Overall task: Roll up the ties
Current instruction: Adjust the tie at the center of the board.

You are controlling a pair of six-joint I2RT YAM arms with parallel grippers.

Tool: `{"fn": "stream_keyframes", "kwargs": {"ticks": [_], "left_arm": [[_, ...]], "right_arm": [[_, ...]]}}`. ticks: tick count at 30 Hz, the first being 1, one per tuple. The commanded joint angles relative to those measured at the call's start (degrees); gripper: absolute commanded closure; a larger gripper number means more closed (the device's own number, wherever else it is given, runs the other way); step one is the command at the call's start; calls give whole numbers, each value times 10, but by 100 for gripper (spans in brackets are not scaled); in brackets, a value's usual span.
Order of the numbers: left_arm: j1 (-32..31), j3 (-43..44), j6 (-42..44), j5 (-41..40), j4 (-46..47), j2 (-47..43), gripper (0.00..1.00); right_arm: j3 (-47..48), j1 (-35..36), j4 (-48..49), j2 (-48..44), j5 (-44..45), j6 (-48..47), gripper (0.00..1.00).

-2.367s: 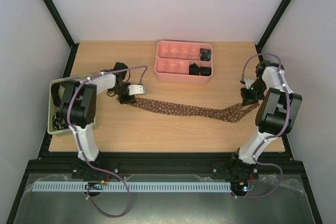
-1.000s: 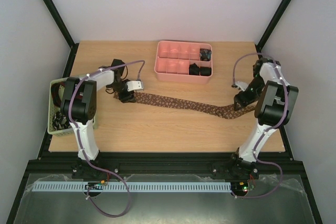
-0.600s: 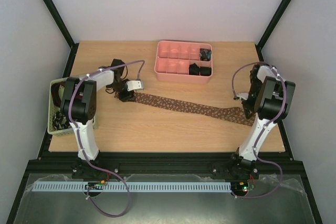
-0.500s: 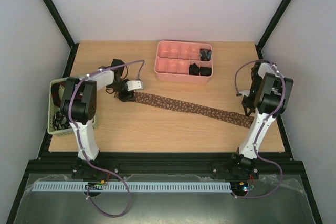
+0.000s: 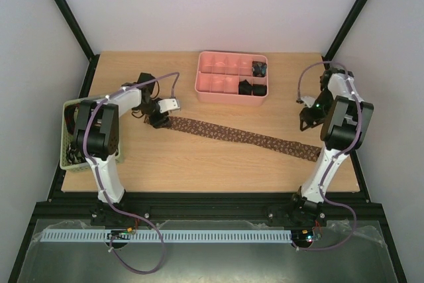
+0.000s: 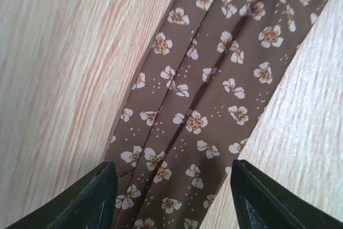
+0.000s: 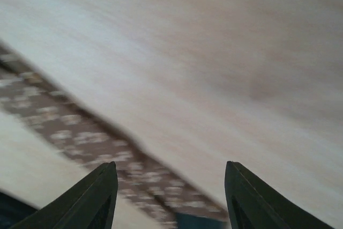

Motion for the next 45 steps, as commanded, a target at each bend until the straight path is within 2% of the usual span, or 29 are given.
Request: {"fn": "stream_keyframes", "kwargs": {"ticks": [1, 3, 7, 10, 14, 18, 23, 26, 32, 37, 40, 45], "left_arm": [[2, -1, 31, 37, -23, -38, 36], [-3, -4, 52, 40, -26, -43, 33], [-25, -19, 74, 48, -8, -49, 32], [-46, -26, 77, 38, 11, -39, 34], [-54, -15, 63, 39, 12, -22, 35], [-55, -8, 58, 50, -5, -28, 36], [-57, -26, 58, 68, -18, -60, 36], [-61, -48, 52, 57, 3, -79, 36], [-68, -53, 38, 48, 32, -81, 39], [-106, -40, 28, 49, 51, -56, 44], [-128, -32, 18, 53, 64, -40, 47], [-156, -30, 3, 51, 92, -19, 53]], "right_arm": [[-102, 43, -39, -71, -111, 50, 43], [-136, 53, -17, -92, -132, 78, 44], [-203, 65, 30, -127, -128, 119, 54], [-270, 68, 72, -142, -97, 125, 64], [-334, 68, 142, -136, -33, 118, 70], [-328, 68, 208, -108, 34, 104, 73], [-292, 65, 328, -76, 155, 34, 73], [-241, 63, 301, -84, 112, 35, 68], [-205, 67, 194, -163, -79, 14, 53], [-197, 129, 191, -183, -228, 48, 50], [-213, 186, 232, -187, -269, 74, 50], [-234, 270, 298, -166, -249, 95, 53]]}}
